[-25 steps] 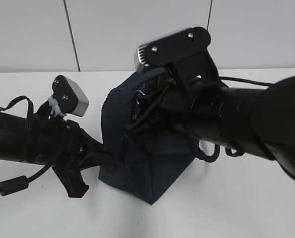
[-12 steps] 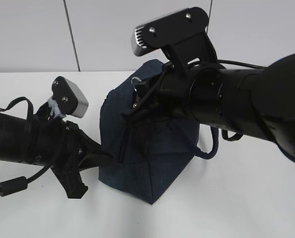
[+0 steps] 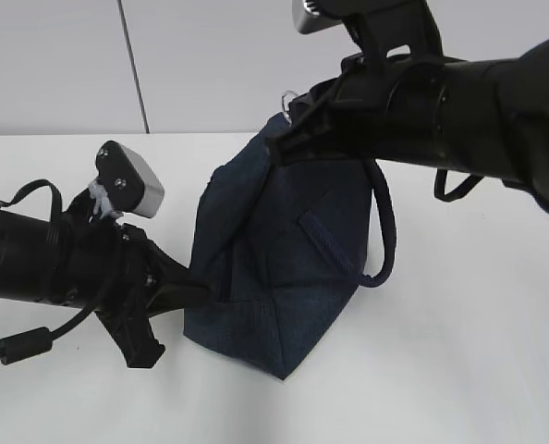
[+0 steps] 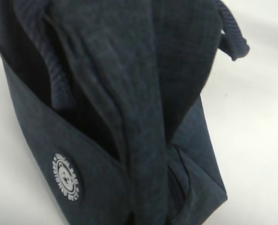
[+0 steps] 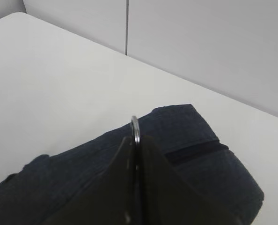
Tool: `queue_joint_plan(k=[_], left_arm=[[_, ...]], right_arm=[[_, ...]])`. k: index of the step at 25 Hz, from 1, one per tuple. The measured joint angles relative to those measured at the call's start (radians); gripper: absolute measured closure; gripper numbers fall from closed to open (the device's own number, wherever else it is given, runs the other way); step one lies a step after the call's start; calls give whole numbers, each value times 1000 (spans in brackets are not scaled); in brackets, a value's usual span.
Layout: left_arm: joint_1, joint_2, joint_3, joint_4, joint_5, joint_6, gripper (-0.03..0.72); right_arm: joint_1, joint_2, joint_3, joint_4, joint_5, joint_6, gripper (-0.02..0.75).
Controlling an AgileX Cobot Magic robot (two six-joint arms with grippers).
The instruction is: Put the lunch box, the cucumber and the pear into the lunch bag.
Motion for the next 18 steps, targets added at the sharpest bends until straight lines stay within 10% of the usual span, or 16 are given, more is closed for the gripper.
queue_joint_plan(k=[18], left_arm=[[0,0,0,12,-7,0,681]], right_arm=[[-398,406,-348,197,340,-24,738]])
